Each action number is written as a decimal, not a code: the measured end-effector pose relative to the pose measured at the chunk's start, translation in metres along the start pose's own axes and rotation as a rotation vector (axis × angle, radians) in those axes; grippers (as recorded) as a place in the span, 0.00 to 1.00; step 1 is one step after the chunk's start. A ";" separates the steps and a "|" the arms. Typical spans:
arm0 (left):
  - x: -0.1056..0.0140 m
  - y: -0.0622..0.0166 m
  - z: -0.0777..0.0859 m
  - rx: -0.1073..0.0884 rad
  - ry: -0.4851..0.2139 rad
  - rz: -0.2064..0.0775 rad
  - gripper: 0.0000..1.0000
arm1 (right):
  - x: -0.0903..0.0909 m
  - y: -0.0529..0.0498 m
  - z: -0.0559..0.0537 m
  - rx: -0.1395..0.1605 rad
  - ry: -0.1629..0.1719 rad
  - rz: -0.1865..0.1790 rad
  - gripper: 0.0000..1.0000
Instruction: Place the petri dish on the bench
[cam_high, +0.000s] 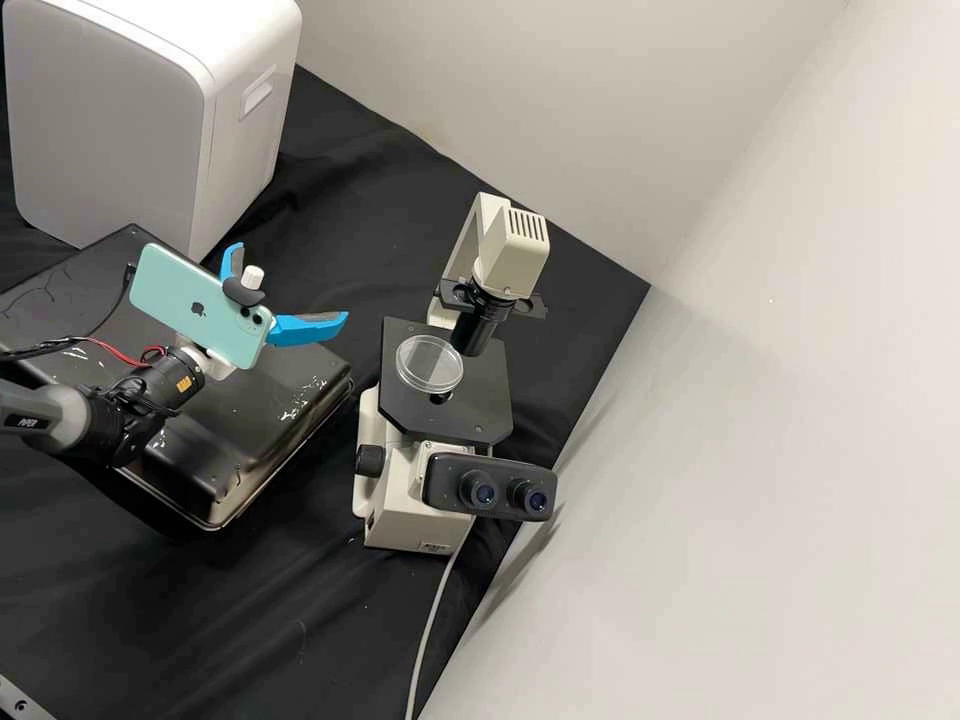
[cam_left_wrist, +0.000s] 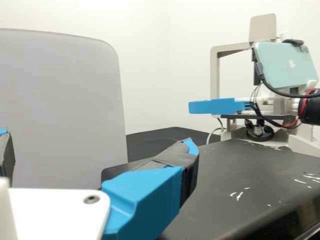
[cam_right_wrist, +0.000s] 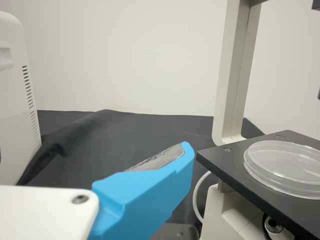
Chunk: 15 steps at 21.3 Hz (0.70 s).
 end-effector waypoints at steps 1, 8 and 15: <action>0.000 0.0000 0.000 -0.001 0.002 0.000 1.00 | 0.000 0.000 0.000 0.000 0.000 0.000 1.00; 0.000 0.0001 -0.001 0.006 0.008 0.001 1.00 | 0.000 0.000 0.000 0.000 0.000 0.000 1.00; 0.000 -0.0008 -0.002 0.019 0.017 -0.003 1.00 | -0.004 0.013 0.015 -0.010 -0.030 0.040 1.00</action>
